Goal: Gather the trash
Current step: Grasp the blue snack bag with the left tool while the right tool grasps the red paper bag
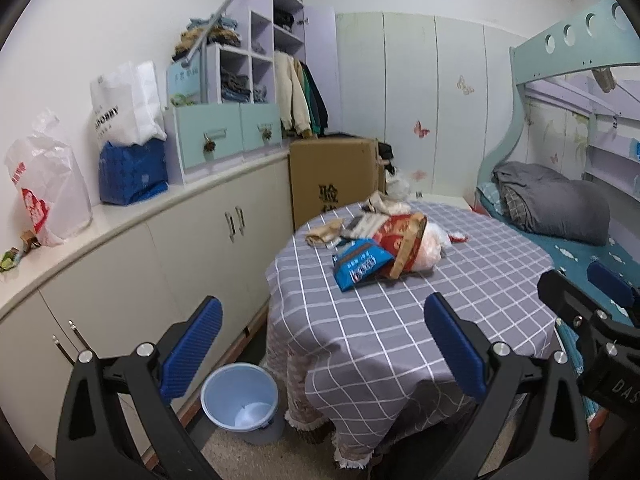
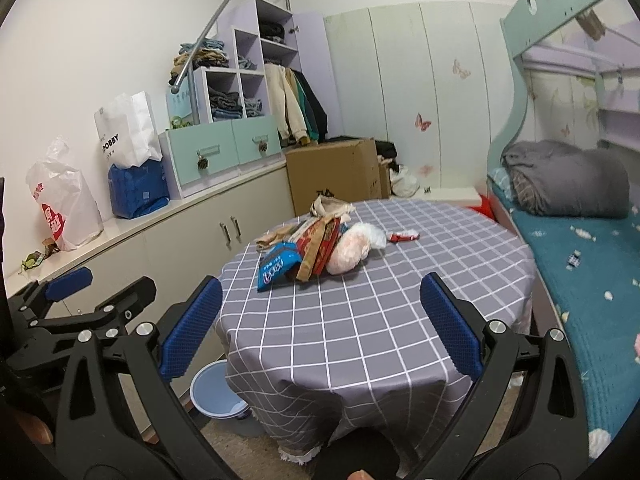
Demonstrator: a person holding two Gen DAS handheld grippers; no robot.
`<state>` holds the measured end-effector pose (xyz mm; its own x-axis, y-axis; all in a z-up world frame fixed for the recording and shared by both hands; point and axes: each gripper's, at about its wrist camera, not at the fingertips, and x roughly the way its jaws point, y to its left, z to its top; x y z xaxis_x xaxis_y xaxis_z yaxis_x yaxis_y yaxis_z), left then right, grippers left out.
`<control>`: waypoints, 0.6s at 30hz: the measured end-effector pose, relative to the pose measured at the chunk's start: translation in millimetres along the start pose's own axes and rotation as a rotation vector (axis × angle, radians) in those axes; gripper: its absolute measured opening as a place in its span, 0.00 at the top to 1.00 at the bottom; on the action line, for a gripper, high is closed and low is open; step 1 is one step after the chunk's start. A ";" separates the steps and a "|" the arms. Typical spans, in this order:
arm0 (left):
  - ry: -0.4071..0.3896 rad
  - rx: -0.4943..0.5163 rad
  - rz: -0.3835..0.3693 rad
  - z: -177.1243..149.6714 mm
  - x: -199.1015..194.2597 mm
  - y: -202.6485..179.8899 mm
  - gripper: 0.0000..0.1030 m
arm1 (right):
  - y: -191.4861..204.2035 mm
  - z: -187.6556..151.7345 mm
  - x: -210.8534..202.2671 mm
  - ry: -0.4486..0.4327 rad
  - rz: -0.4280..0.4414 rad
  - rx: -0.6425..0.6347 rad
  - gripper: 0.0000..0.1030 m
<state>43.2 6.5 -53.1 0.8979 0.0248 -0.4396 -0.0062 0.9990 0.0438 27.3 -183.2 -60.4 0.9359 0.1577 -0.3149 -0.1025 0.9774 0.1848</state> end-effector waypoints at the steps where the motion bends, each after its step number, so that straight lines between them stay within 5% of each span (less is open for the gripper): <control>1: 0.014 -0.006 -0.013 -1.3 4.3 0.7 0.04 | -0.5 -0.6 4.5 0.009 0.002 0.003 0.06; 12: 0.139 -0.056 -0.045 -9.2 70.1 18.0 0.04 | -12.4 -11.6 69.0 0.150 0.019 0.075 0.06; 18: 0.191 0.000 -0.026 -4.4 110.9 7.6 0.04 | -22.5 -18.0 106.7 0.200 -0.011 0.081 0.06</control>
<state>140.8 17.0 -105.4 0.7976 0.0054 -0.6032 0.0159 0.9994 0.0300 123.3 -185.8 -114.8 0.8507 0.1793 -0.4941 -0.0573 0.9661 0.2519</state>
